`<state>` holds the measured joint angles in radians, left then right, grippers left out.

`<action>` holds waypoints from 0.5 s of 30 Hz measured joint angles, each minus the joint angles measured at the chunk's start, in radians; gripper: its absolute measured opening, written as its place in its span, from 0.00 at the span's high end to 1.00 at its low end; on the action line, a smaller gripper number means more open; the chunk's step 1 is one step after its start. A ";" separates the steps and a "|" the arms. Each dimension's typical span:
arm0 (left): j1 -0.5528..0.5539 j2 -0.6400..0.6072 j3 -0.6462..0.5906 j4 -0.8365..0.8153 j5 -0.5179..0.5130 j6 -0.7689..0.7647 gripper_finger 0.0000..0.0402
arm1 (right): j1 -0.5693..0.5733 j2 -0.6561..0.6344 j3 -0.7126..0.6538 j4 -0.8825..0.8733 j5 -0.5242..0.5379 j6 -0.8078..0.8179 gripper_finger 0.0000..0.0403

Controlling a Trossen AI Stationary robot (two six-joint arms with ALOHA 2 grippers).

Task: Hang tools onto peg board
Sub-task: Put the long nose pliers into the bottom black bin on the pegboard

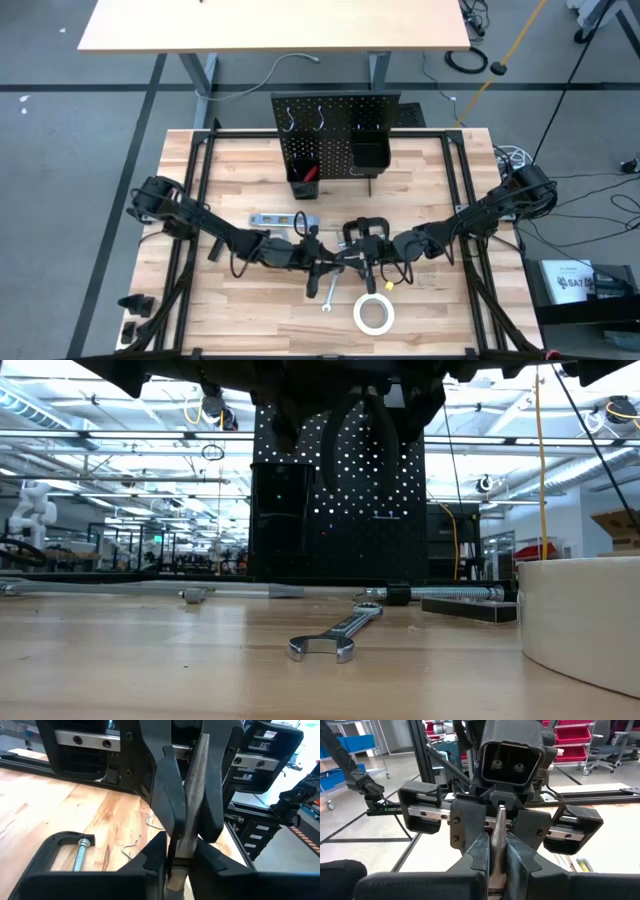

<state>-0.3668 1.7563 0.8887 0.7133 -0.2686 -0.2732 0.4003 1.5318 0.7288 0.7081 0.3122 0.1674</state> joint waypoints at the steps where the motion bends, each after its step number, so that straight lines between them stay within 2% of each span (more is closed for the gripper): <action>1: 0.000 -0.006 -0.005 -0.002 0.001 0.001 0.86 | 0.000 0.000 0.000 0.001 0.003 0.000 0.94; 15: 0.000 -0.020 -0.012 -0.016 -0.002 0.019 0.93 | 0.000 0.000 0.000 0.010 0.003 0.006 0.92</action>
<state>-0.3668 1.7359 0.8764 0.6969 -0.2704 -0.2545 0.4000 1.5318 0.7292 0.7177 0.3149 0.1731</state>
